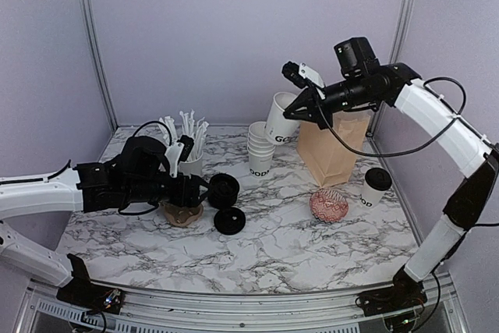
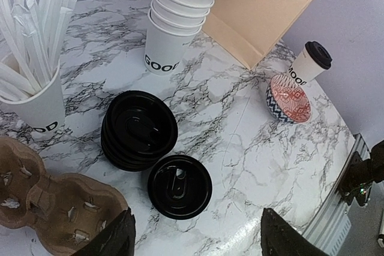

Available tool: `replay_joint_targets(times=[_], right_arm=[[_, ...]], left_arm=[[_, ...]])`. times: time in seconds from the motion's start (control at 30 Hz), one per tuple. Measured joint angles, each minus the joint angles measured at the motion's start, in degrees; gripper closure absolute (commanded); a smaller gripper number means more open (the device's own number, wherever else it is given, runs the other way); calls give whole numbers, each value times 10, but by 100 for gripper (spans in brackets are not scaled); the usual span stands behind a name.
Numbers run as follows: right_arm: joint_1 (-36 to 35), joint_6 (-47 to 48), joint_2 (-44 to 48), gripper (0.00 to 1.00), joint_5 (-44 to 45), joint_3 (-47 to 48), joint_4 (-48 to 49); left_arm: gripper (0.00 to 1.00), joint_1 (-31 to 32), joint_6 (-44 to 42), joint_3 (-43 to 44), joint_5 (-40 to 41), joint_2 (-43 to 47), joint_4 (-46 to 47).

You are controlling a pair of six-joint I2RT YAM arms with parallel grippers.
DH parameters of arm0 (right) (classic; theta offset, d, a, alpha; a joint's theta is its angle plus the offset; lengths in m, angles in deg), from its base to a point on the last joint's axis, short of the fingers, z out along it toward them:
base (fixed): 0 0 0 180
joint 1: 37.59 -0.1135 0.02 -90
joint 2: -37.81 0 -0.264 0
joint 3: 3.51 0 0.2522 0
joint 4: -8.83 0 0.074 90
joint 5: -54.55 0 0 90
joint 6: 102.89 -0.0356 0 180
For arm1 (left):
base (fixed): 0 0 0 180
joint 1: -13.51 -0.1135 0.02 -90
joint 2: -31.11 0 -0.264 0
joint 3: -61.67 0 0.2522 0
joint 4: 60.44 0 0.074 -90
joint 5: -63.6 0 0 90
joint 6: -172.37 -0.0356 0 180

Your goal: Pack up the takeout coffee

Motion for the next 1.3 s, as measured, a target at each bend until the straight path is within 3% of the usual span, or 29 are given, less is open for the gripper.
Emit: replay_joint_targets(times=[0.27, 0.4, 0.83, 1.3], right_arm=[[-88, 87, 124, 100, -5, -315, 2], [-131, 108, 139, 100, 1, -396, 8], [-275, 108, 155, 100, 42, -501, 126], [-288, 92, 127, 97, 120, -528, 206]], left_arm=[[30, 14, -61, 0, 38, -31, -70], [29, 16, -76, 0, 65, -47, -102], [29, 17, -54, 23, 97, -71, -128], [30, 28, -60, 24, 110, -70, -128]])
